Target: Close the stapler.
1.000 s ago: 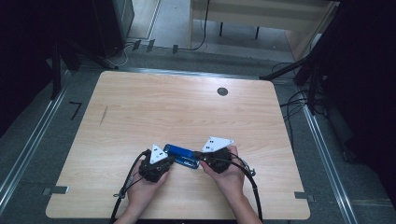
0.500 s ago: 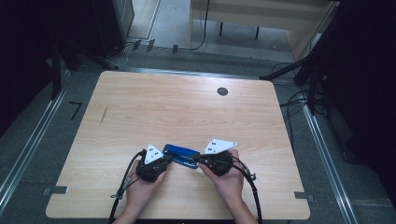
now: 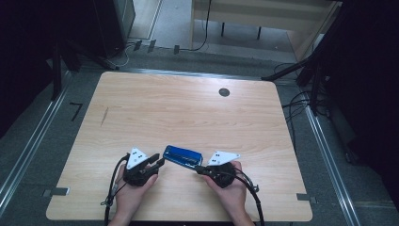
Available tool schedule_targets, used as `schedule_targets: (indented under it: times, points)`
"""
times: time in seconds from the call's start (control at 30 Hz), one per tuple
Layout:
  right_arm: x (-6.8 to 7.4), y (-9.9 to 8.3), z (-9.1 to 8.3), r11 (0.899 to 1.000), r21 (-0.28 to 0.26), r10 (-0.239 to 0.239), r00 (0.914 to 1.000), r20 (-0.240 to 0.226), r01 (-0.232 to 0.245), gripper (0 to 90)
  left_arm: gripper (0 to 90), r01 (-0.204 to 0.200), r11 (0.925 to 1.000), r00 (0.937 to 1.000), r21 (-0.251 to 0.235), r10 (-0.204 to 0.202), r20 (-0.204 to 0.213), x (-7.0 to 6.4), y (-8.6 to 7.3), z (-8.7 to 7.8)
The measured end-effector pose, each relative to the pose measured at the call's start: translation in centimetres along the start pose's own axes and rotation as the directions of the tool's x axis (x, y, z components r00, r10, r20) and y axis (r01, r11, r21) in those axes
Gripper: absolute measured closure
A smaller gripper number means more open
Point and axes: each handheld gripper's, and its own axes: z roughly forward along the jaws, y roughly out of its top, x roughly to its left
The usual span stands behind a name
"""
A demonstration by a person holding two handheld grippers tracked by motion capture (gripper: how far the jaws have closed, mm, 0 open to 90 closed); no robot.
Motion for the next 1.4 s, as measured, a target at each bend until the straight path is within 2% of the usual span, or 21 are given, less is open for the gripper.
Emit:
schedule_targets:
  times: [0.03, 0.13, 0.27, 0.33, 0.4, 0.57, 0.67, 0.73, 0.8, 0.9, 0.93, 0.97, 1.0, 1.13, 1.27, 1.4]
  points:
    - [0.0, -0.1, 0.2, 1.0, 0.009, -0.002, 1.0, 0.0, 0.002, 90.0, 59.8, -0.004, 1.0, 0.9999, -0.009, 0.003, -0.016, 0.3, -0.1, -0.3]
    - [-0.2, -0.3, 0.6, 1.0, 0.013, 0.001, 1.0, -0.006, -0.001, 90.0, 49.8, 0.019, 0.9989, 0.9997, -0.042, -0.019, -0.017, 1.4, -0.4, -1.0]
    - [-0.3, -0.4, 0.8, 1.0, 0.023, 0.006, 1.0, -0.002, -0.006, 90.0, 36.7, 0.057, 0.9963, 0.998, -0.064, -0.059, -0.024, 2.8, -0.4, -2.2]
    - [-0.5, -0.5, 1.0, 1.0, 0.026, 0.009, 1.0, 0.0, -0.009, 90.0, 27.3, 0.076, 0.9945, 0.9961, -0.071, -0.079, -0.039, 3.7, -0.4, -3.1]
    - [-0.6, -0.6, 1.2, 1.0, 0.028, 0.015, 0.9997, -0.017, -0.015, 90.0, 14.8, 0.091, 0.9936, 0.9952, -0.067, -0.093, -0.03, 4.9, -0.5, -4.0]
    - [-0.4, -0.7, 1.5, 1.0, 0.017, 0.01, 0.9998, -0.018, -0.009, 90.0, 13.6, 0.126, 0.9876, 0.9918, -0.093, -0.127, -0.006, 7.8, -1.5, -7.1]
    - [-0.4, -0.8, 1.5, 1.0, 0.018, 0.01, 0.9998, -0.018, -0.01, 90.0, 13.7, 0.135, 0.9875, 0.9895, -0.081, -0.139, -0.041, 8.9, -2.4, -8.7]
    - [-0.5, -0.7, 1.5, 1.0, 0.018, 0.015, 0.9996, -0.023, -0.015, 90.0, 13.6, 0.127, 0.9888, 0.9886, -0.078, -0.132, -0.072, 9.5, -2.8, -9.5]
    - [-0.5, -0.7, 1.5, 1.0, 0.018, 0.016, 0.9996, -0.023, -0.016, 90.0, 13.5, 0.125, 0.9873, 0.9866, -0.098, -0.134, -0.093, 10.4, -3.0, -10.0]
    - [-0.5, -0.7, 1.5, 1.0, 0.019, 0.017, 0.9998, -0.014, -0.016, 90.0, 13.3, 0.138, 0.9843, 0.9785, -0.11, -0.153, -0.139, 11.8, -3.1, -9.6]
    - [-0.6, -0.6, 1.6, 1.0, 0.017, 0.013, 0.9999, -0.009, -0.012, 90.0, 13.3, 0.162, 0.9813, 0.9745, -0.103, -0.176, -0.14, 12.2, -3.1, -9.3]
    - [-0.6, -0.6, 1.6, 1.0, 0.016, 0.009, 1.0, 0.0, -0.009, 90.0, 13.4, 0.178, 0.9783, 0.9718, -0.106, -0.192, -0.138, 12.4, -3.1, -9.2]
    - [-0.7, -0.6, 1.6, 1.0, 0.014, 0.008, 1.0, 0.003, -0.008, 90.0, 13.4, 0.175, 0.9783, 0.9713, -0.111, -0.19, -0.143, 12.5, -3.1, -9.2]
    - [-0.9, -0.4, 1.7, 1.0, 0.015, 0.005, 1.0, 0.007, -0.005, 90.0, 13.4, 0.157, 0.9831, 0.9737, -0.094, -0.17, -0.151, 12.2, -3.0, -8.9]
    - [-1.2, -0.3, 1.8, 1.0, 0.015, 0.002, 1.0, 0.009, -0.002, 90.0, 13.4, 0.167, 0.9812, 0.9722, -0.096, -0.18, -0.15, 12.3, -3.0, -8.9]
    - [-1.5, -0.2, 1.9, 1.0, 0.014, 0.008, 1.0, 0.002, -0.008, 90.0, 13.5, 0.165, 0.983, 0.975, -0.08, -0.175, -0.137, 12.3, -2.9, -8.7]
